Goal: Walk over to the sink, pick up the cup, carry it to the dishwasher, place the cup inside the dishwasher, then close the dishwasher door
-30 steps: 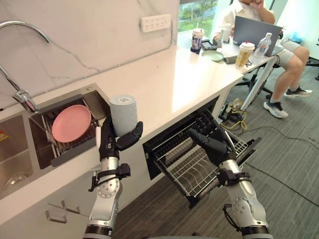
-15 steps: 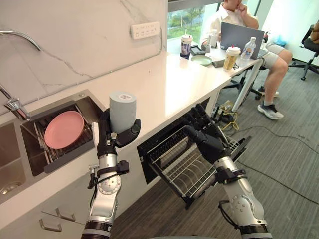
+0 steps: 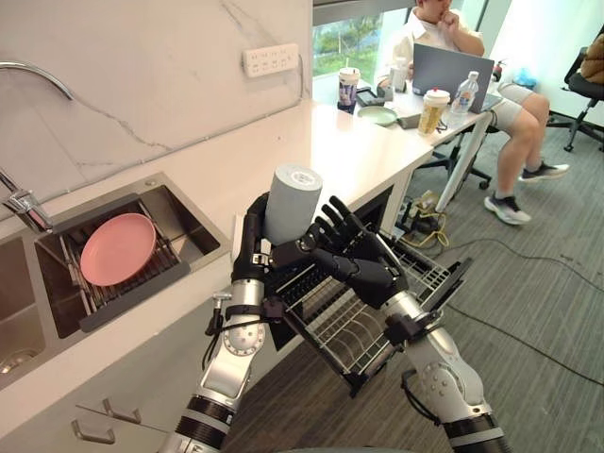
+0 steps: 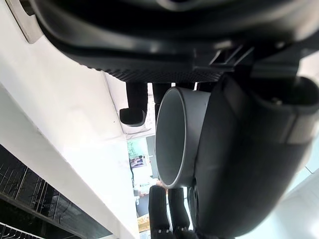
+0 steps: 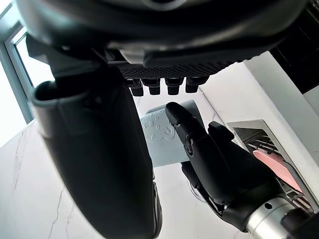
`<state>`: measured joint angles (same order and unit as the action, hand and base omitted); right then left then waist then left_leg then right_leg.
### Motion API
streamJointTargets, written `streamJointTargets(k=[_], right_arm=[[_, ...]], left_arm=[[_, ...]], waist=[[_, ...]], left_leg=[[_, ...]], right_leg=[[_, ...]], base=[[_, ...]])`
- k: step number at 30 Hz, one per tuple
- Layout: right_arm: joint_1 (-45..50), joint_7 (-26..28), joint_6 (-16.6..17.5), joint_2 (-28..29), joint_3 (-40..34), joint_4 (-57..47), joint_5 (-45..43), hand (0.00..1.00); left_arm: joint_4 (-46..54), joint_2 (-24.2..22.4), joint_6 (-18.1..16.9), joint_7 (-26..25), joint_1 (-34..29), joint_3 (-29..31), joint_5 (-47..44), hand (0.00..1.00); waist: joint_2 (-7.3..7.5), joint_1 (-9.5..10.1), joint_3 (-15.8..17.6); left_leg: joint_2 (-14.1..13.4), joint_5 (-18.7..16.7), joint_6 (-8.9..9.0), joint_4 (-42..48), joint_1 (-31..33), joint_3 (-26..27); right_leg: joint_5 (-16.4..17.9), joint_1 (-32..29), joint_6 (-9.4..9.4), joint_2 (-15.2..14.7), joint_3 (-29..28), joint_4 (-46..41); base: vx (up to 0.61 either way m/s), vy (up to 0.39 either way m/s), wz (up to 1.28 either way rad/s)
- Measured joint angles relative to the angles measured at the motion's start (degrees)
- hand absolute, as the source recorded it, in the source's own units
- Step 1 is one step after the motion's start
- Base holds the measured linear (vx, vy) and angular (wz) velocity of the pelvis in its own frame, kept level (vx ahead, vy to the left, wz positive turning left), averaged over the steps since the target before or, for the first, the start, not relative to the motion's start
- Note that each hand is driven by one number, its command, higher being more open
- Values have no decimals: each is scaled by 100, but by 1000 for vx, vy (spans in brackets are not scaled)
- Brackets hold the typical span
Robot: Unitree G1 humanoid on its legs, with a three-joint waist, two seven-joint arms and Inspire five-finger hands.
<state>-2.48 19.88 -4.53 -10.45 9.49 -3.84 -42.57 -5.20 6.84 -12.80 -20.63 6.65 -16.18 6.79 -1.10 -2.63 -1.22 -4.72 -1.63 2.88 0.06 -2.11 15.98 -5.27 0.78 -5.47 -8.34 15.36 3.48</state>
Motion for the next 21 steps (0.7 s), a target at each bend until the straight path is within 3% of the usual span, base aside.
streamJointTargets(k=[21], right_arm=[[-729,-1601,-4,16,391,10,462,100]], left_arm=[[-29,-28,267,-254,381,-650,10,0]], waist=[[-5,19,-11]], left_leg=[[73,408,-24,-488,-101,-158]], right_leg=[[-113,5,50,7,146,82]], base=[[-37,-12,4]])
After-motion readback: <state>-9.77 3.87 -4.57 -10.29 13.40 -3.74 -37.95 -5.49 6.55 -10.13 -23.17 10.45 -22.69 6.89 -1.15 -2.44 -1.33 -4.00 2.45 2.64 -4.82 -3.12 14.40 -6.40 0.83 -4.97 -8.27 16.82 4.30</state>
